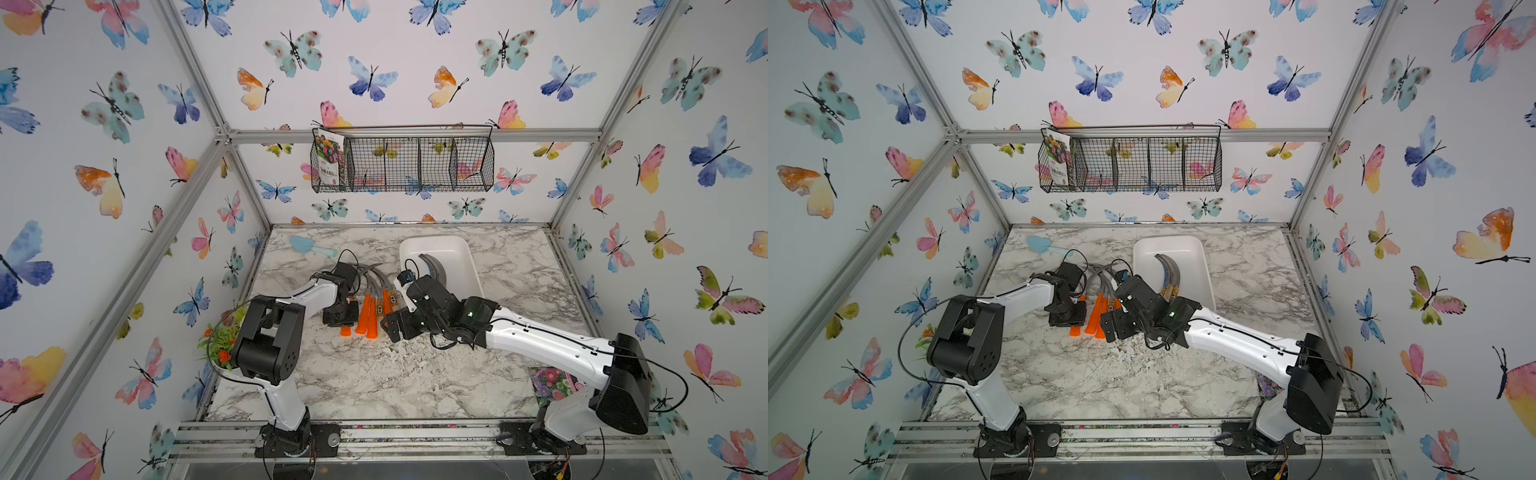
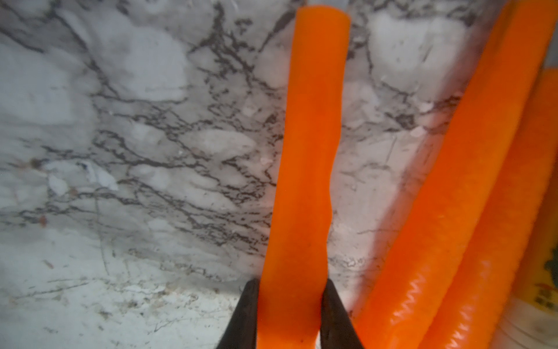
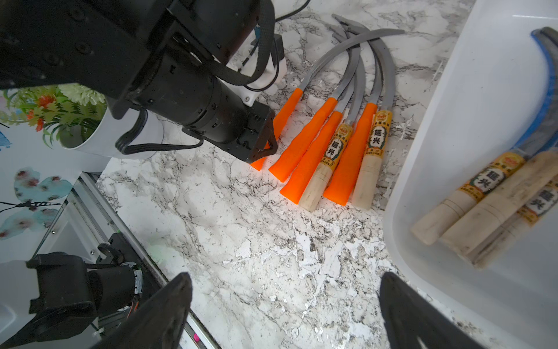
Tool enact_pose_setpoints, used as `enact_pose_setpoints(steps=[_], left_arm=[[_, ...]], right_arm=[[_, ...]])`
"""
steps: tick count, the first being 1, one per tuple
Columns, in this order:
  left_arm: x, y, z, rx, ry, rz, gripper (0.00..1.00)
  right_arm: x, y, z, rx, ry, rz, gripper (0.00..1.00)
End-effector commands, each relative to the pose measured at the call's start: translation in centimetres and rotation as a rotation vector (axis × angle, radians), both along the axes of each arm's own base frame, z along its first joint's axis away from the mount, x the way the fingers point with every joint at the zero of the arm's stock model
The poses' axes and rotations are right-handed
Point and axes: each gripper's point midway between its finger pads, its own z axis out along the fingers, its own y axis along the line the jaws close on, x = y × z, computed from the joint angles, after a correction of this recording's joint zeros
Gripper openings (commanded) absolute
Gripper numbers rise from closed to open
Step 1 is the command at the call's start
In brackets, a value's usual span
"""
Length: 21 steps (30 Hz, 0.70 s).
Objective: Put small sickles into storage boxes
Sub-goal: Pick up the sickle at the center of the board.
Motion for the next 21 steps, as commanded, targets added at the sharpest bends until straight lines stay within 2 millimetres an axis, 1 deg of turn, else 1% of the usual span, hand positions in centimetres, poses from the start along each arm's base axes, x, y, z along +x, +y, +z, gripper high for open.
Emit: enact_pose_setpoints(steps=[1,6,11,19,21], left_arm=[[-0.3,-0.6,0.9,-0.043,-0.020,-0.003,0.06],[-0.2,-1.0,2.7,-0.070,-0.051,0.004,0.06],[-0.1,-1.2,4.0,-0.078,-0.072,0.008,0.06],[0.2,-1.4,4.9,-0.090,-0.090,0.018,0.06],[0.2,-1.4,4.7,-0.089,-0.087,0.021,0.06]], right_arm=[[-0.1,-0.4,0.7,-0.008,-0.016,-0.007,0.99],[0.0,-0.4,0.8,-0.008,-0.019,-0.009,0.99],[0.0,-0.4,1.1,-0.008,-0.026,-0.007,0.98],[0.1,-0.4,1.2,-0.012,-0.034,-0.001,0.98],[0.0,-0.5,1.2,-0.012,-0.032,-0.002,0.98]])
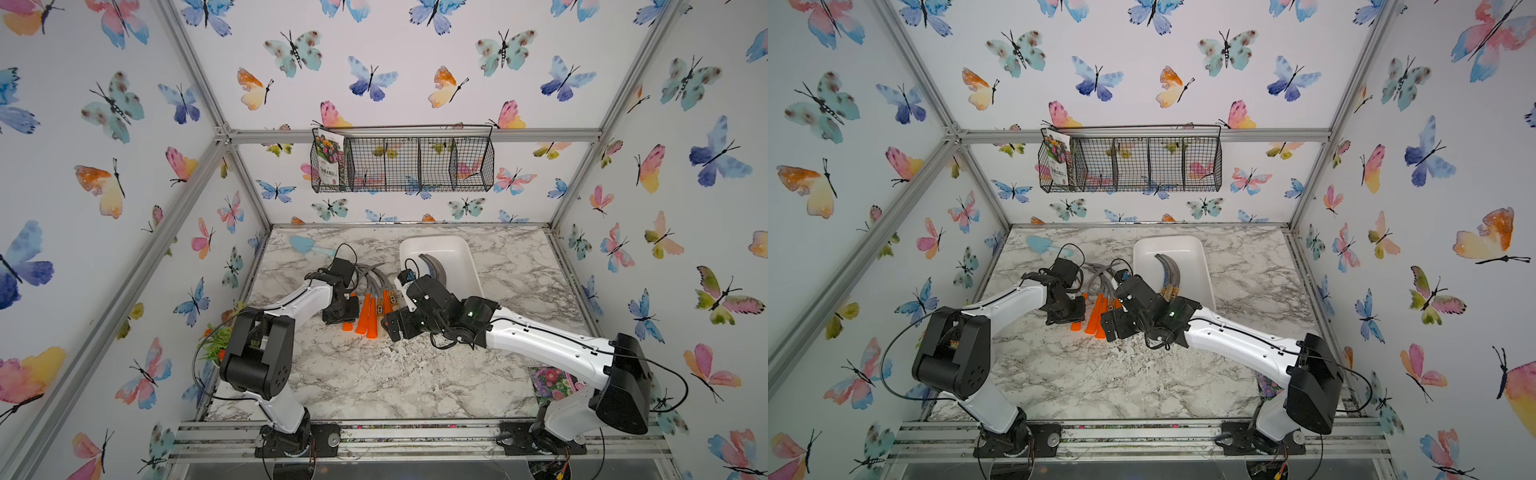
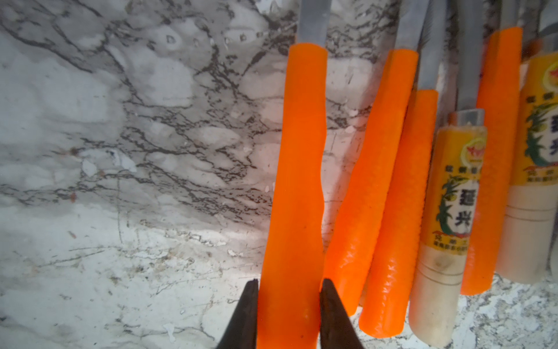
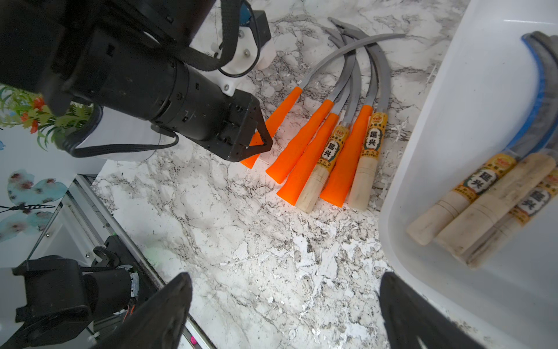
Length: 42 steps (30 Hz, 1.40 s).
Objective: Put small sickles into storage boxes
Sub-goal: Pick up the sickle at the center of the board.
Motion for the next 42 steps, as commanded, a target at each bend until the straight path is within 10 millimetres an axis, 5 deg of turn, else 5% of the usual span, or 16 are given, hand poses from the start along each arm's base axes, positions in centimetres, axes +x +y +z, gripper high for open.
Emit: enact_pose_setpoints(steps=[1,7,32,42], left_arm=[[0.2,-0.4,1.2,-0.017,-0.021,0.006,0.06],[0.1,-0.5,-0.2,-0.009,0.008,0.020,0.06],[2.0,-2.7,7.2,-0.032,-0.143,0.003,0.04],[1.8,-5.4,9.3,-0.058,-0.174,-0.029,0.04]], right_arm=[[-0.1,-0.4,1.1,-0.007,-0.025,0.005,0.98],[-0.3,-0.6,0.9,-0.011,-0.021,0.006,0.98],[0.4,-1.9,1.3,-0.049,-0.067,-0.034,0.98],[1.3,-3.4,1.7,-0.063,-0.075,-0.069,0.98]])
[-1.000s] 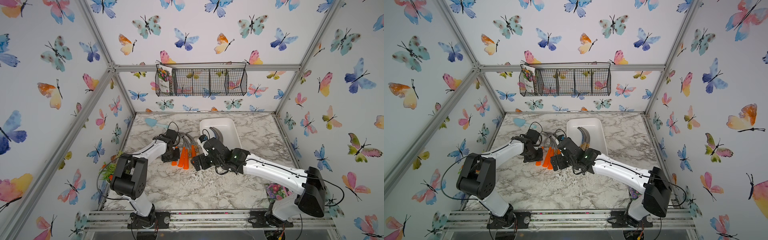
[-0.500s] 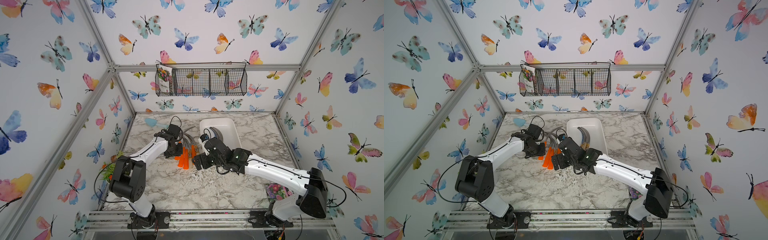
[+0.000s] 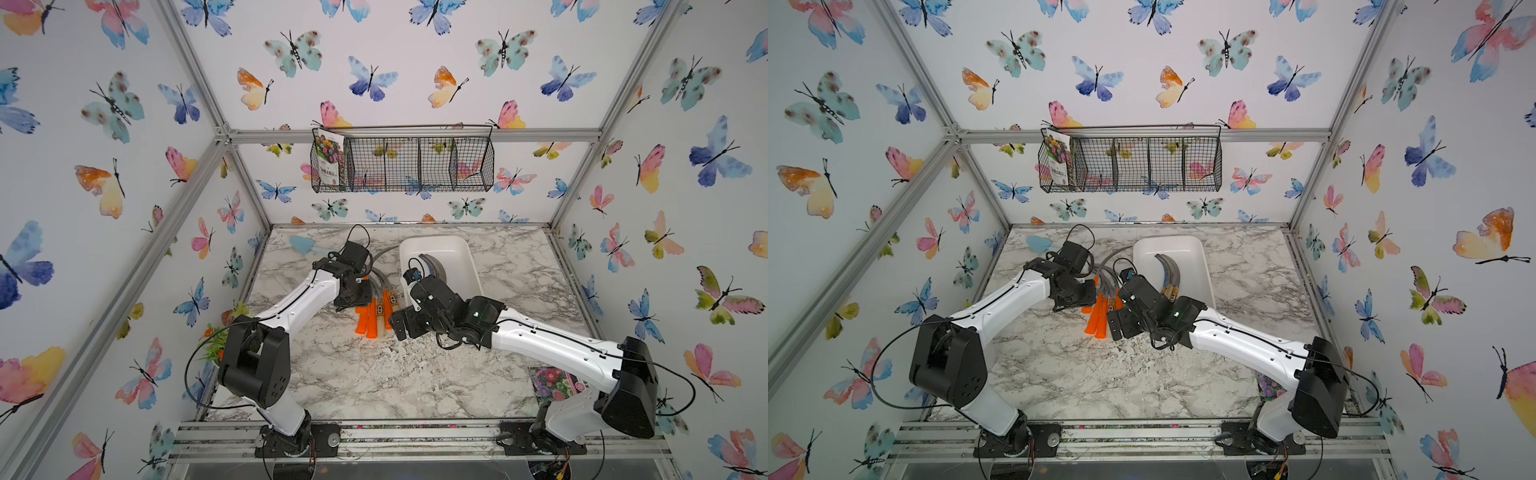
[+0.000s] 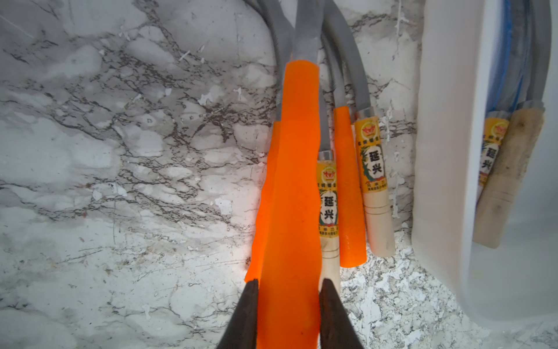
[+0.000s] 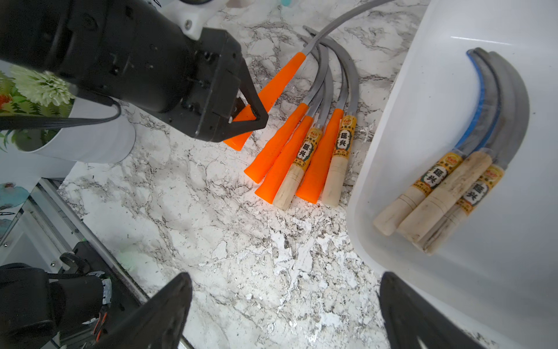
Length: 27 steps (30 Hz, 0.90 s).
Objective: Put small sickles into storage boxes
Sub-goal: Pick up the sickle at the center of the board, then place the sickle in the storage box.
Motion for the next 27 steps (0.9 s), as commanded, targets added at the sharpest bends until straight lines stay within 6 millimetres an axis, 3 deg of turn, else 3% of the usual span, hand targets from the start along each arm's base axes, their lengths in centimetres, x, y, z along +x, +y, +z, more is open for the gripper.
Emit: enact_pose_setpoints(steps=[1,15,27], left_arm=[[-0.2,-1.0,2.4,-0.012,-0.045,0.000,0.04],[-0.6,-6.5,4.2,-0.032,-0.066,-0.069,0.04],[-0.7,-12.0,3.4,-0.031,-0.053,-0.147,0.04]], right_arm=[[0.5,-1.5,1.2,-0.004,-0.026,-0.025,0.99],[2.7,-6.1,2.0,-0.015,-0.036,-0.115,0.98],[3.6,-10.0,2.2,-0.019,-0.033,-0.183,0.98]])
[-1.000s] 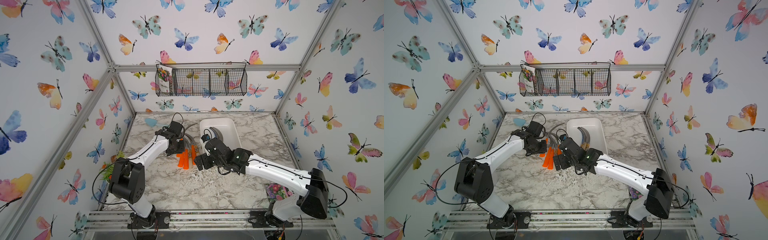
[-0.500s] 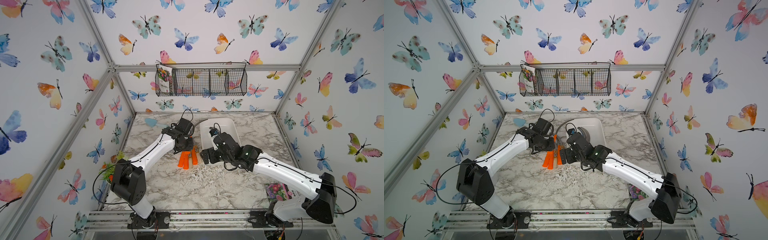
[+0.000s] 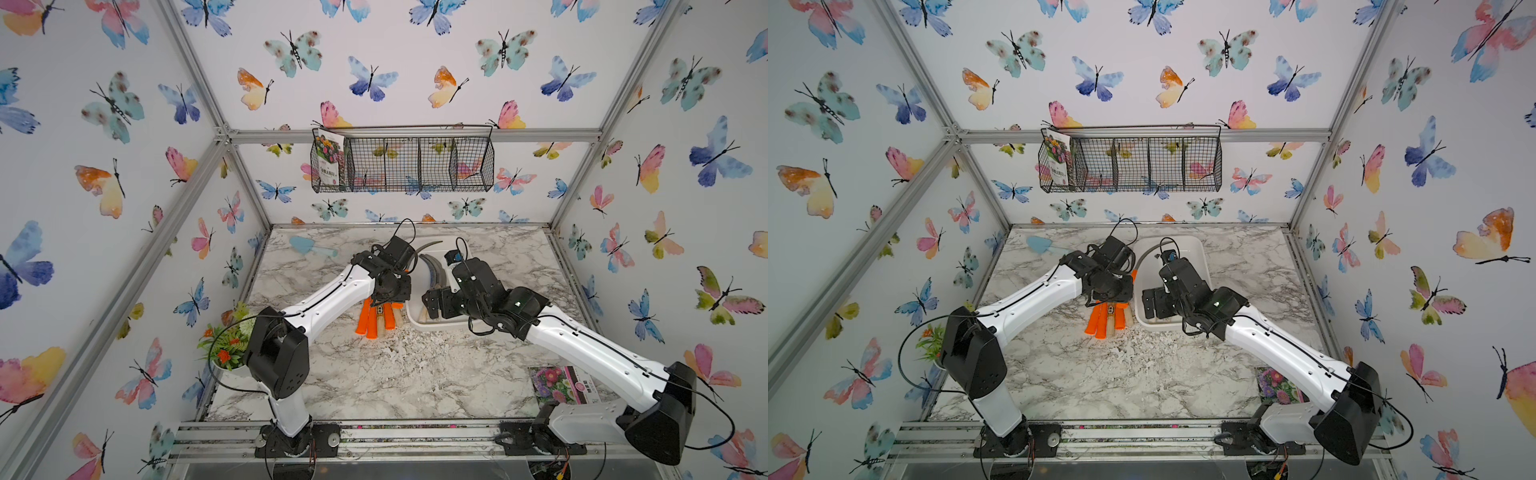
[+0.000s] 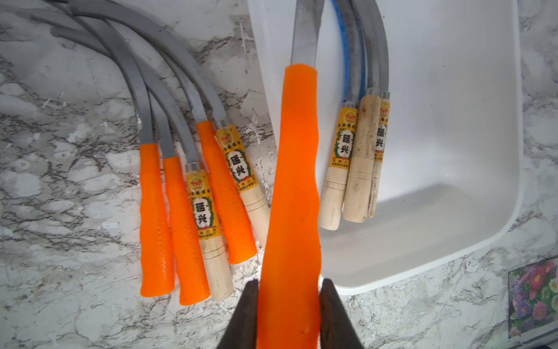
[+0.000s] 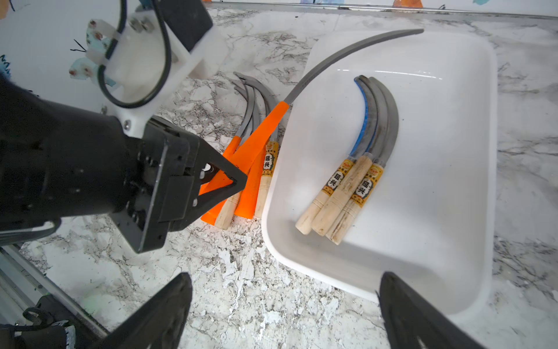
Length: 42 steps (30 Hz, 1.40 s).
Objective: Put small sickles into storage boxes
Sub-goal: Place the sickle in the storage box.
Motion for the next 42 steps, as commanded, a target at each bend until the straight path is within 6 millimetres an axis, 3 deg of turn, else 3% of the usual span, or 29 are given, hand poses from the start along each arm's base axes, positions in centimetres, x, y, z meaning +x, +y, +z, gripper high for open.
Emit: enact_pose_setpoints(steps=[1,16,18,27,33,37,42], left_arm=[[0.4,-1.0,-0.2,0.014,0.001,0.004,0.04],[2.4,-4.6,-3.0,0.013,0.030,-0.023,0.04],[2.6,-4.8,-4.6,0.030,0.052,-0.024,0.04],[3.5,-6.0,-8.0,0.031,0.086,-0.028,0.04],[3.9,-6.8,-9.8,0.030,0.106,-0.039,0.08],[3.9,-7.1,-10.6,0.029,0.121,-0.046,0.15],[4.1,-7.4,-10.1,0.019,0.109,-0.056,0.20]], right_arm=[[-0.6,-1.4,-0.6,-0.028,0.019,-0.003,0.98],[-0.9,-4.6,-1.5,-0.060,0.043,-0.048,0.98],[-0.9,-4.9,-1.8,-0.066,0.050,-0.050,0.98],[-1.0,-5.4,-2.8,-0.073,0.076,-0.052,0.98],[-1.1,-5.5,-3.4,-0.079,0.090,-0.051,0.98],[-1.1,-5.6,-3.6,-0.079,0.095,-0.051,0.98],[-1.1,-5.7,-3.7,-0.077,0.098,-0.053,0.98]])
